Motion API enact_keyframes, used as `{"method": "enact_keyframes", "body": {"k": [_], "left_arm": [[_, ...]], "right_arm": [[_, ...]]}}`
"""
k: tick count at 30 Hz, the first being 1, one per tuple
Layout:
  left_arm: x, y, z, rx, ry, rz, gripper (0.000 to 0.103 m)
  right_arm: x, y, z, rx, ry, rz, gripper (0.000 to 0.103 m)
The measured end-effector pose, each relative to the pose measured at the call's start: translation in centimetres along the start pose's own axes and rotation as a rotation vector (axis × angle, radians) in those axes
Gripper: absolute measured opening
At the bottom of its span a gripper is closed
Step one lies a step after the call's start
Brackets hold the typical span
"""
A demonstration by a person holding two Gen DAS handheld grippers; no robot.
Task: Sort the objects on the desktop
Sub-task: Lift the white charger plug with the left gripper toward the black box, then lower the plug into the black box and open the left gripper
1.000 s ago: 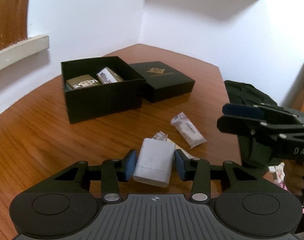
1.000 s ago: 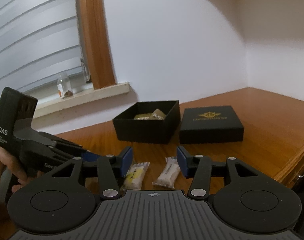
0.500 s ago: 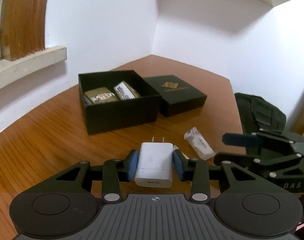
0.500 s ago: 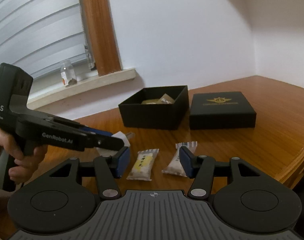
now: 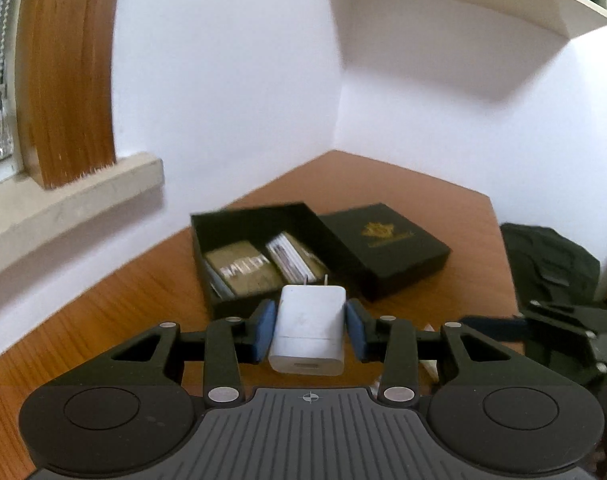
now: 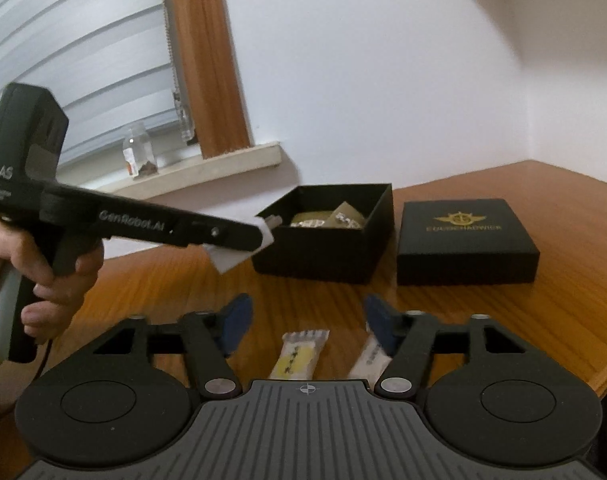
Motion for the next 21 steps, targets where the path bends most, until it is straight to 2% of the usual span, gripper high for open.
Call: {"method": "enact_keyframes", "body": {"k": [5,11,15,18,21], "left_arm": [[-1.2,1.7,-1.2,-0.042,-0.04,0.028,0.042],[-1.9,4.0,-1.7,-0.084,-0.035,0.053,0.042],[-2.1,5.5,-2.1,-0.156,-0.018,0.08,0.042],[-1.9,6.6,-2.6,-0.159,-0.026,0.052,0.043],[-1.6,6.5,-2.5,-0.159,-0.02,0.054,0.051]], "right_arm": [[0.3,0.1,0.0,-0.004,-0.003,-0.005,0.07],[0.6,-0.1,0.0,0.004,-0.002,-0.014,0.07],[0.8,-0.1,-0.1,0.008,-0.011,-0.016,0.07],[0.9,-0.2,0.0,0.009,-0.011,-0.02,0.07],[1.0,-0.3,0.1,0.013,-0.009,-0.022,0.07]]}}
Point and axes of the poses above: each gripper's, at about its wrist camera, not at the fingertips, and y roughly the way its jaws point, z to its right, x to its underside, the point moved 1 cm from there along y, roughly the way its jaws point, and after that the axes turned 14 degrees about z, right-handed, at the moved point
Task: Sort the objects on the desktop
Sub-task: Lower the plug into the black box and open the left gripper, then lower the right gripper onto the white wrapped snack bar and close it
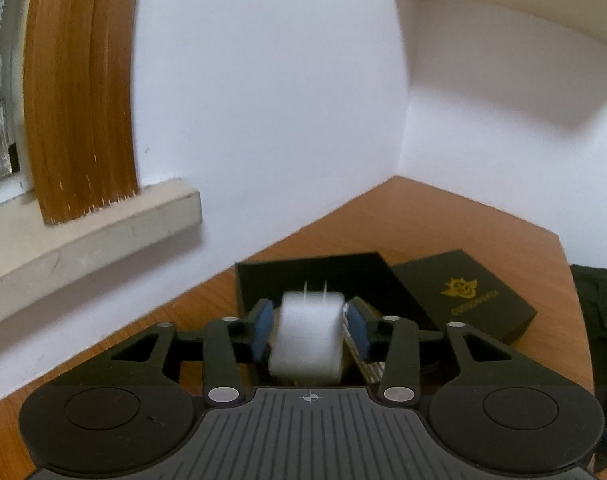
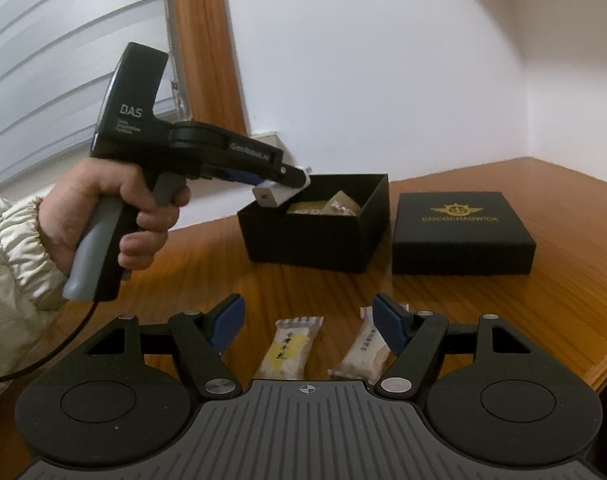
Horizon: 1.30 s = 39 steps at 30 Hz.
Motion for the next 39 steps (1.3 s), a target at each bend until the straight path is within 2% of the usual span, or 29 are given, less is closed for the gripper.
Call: {"method": "enact_keyframes", "body": {"k": [8,11,12,15,17,24,25,27,33,37,39], "left_arm": [[-1.0,-1.6,-0.1,0.005,-0.003,0.035,0.051],[-0.9,-2.9,-0.1,0.023,-0.009,0.041,0.062],[-0.8,-3.3,0.0,0.026,-0.005,0.042,0.062],[0.0,-4.9,0.1,0.037,0.008,0.027,0.062],[0.9,-5.8,0.0,0.045,0.002,0.01,0.062],[5.0,-7.4,-0.4,0.078,0.009,-0.038,0.063],[5.5,-7.5,-0.5,0.083,0.007,-0.043,0.065],[6.0,-7.9,-0.7,0.082,0.001,-0.035,0.075],[6.9,-8.5,-0.6,0.085,0.024,-0.027,0.076],[7.2,-8.6,-0.7,0.082,0.016,-0.031,0.076],[7.5,-8.5,-0.7,0.077,0.023,-0.036,0.077]], "right_arm": [[0.0,-0.1,-0.2,-0.001,0.004,0.007,0.07],[0.0,-0.1,-0.3,0.001,0.001,0.009,0.07],[0.0,-0.1,-0.3,0.002,0.001,0.008,0.07],[0.1,-0.2,-0.4,0.006,0.003,0.007,0.069],[0.2,-0.2,-0.4,0.012,0.007,0.005,0.062],[0.5,-0.3,-0.4,0.043,0.011,0.002,0.061],[0.5,-0.4,-0.4,0.047,0.011,0.001,0.061],[0.5,-0.5,-0.4,0.058,0.01,0.001,0.061],[0.4,-0.4,-0.4,0.123,-0.039,0.017,0.061],[0.6,0.0,0.1,0.155,-0.027,0.016,0.045],[0.8,0.2,0.2,0.174,-0.028,0.015,0.045]]}}
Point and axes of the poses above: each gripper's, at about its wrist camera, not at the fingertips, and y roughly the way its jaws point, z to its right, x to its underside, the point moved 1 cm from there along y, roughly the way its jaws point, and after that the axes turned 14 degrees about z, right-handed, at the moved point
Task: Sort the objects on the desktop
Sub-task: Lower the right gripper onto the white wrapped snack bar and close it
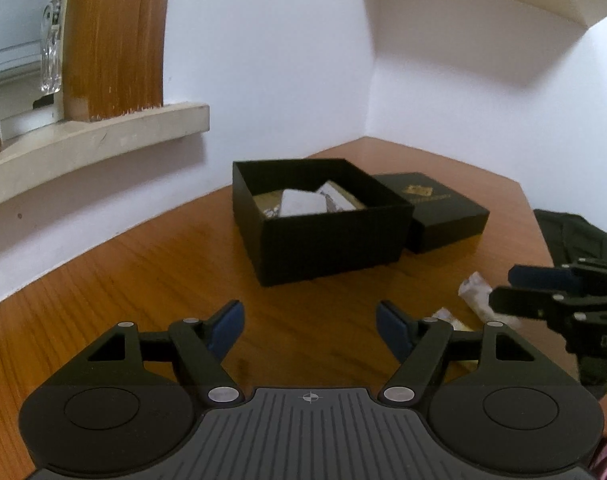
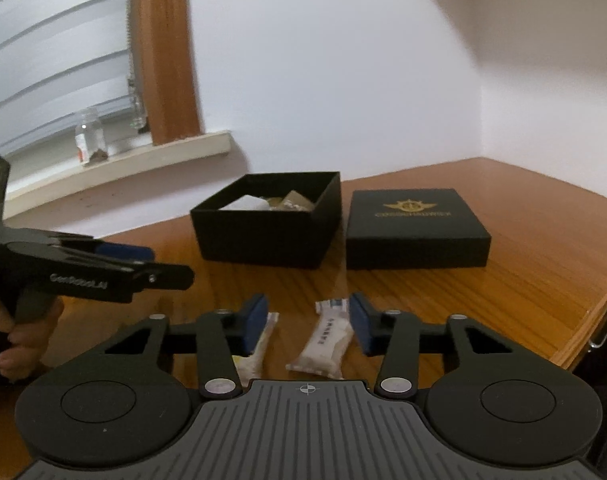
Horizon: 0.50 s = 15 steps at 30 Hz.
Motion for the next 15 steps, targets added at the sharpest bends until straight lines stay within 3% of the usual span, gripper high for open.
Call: {"method": "enact_keyframes", "body": {"k": [5,12,15], "left_arm": [[0.1,-0.3,-0.5,-0.005,-0.021,0.008,0.084],[0.6,1.0,-0.9,-0.088,-0.03,-0.085,0.084],[0.6,1.1,-0.8,-0.088,-0.02,-0.091,0.086]], "right_arm": [[0.7,0.3,0.0,0.03,-0.014,-0.009,0.044],[1.6,0.9,-0.3,0.064,-0.04,-0.022,0.044],[1.8,1.1,-0.5,0.074,-0.048,-0.019,0.045]]}}
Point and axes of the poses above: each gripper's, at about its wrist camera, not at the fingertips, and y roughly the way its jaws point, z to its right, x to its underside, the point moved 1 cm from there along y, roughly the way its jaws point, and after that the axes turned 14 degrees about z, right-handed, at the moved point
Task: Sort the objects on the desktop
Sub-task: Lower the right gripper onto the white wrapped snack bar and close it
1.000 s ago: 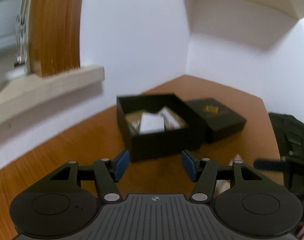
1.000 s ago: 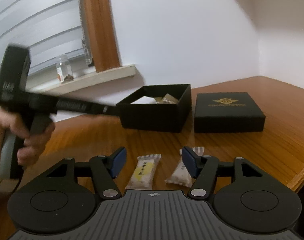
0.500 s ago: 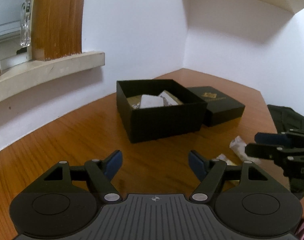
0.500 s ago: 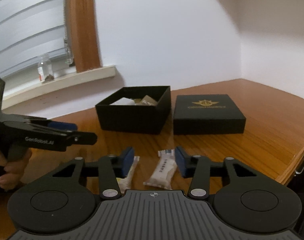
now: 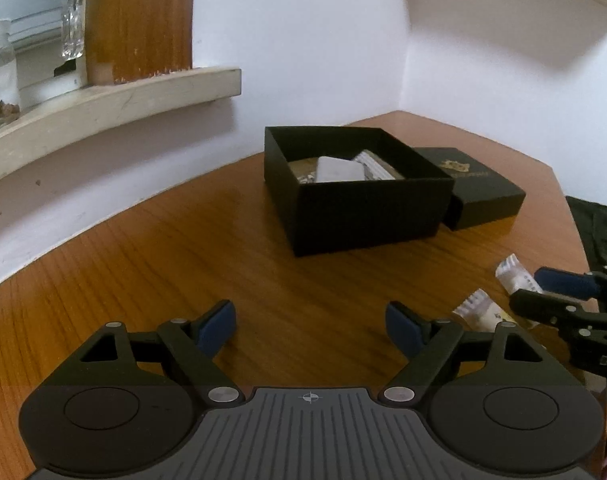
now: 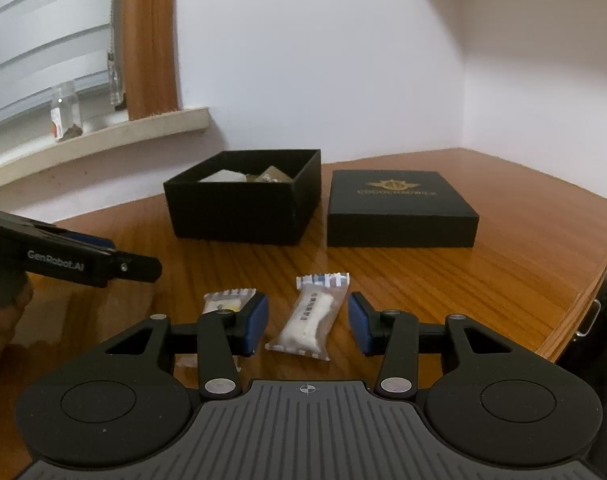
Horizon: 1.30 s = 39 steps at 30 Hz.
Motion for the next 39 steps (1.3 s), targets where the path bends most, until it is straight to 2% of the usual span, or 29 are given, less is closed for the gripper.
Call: {"method": "enact_keyframes", "body": {"k": [5,9,16,19,29,31,32,39], "left_arm": [[0.1,0.1,0.2,0.005,0.011,-0.008,0.089],[0.1,0.1,0.2,0.008,0.011,-0.009,0.089],[0.1,0.2,0.2,0.011,0.011,-0.011,0.091],[0.1,0.3,0.2,0.024,0.01,-0.016,0.096],[0.1,0.2,0.2,0.027,0.002,-0.015,0.097],[0.1,0.3,0.2,0.034,0.002,-0.018,0.098],[0.1,0.3,0.2,0.038,0.002,-0.02,0.103],[0.2,0.5,0.3,0.039,0.008,-0.025,0.103]], "right_arm": [[0.6,0.3,-0.5,0.028,-0.036,0.016,0.051],[1.0,0.4,-0.9,0.035,-0.046,0.045,0.051],[1.2,0.4,-0.8,0.045,-0.038,0.062,0.037],[1.2,0.5,-1.0,0.051,-0.052,0.067,0.033],[1.3,0.5,-0.9,0.061,-0.043,0.074,0.028],[1.3,0.5,-0.9,0.059,-0.037,0.075,0.027],[1.3,0.5,-0.9,0.06,-0.039,0.075,0.027],[1.3,0.5,-1.0,0.067,-0.044,0.076,0.025]]}}
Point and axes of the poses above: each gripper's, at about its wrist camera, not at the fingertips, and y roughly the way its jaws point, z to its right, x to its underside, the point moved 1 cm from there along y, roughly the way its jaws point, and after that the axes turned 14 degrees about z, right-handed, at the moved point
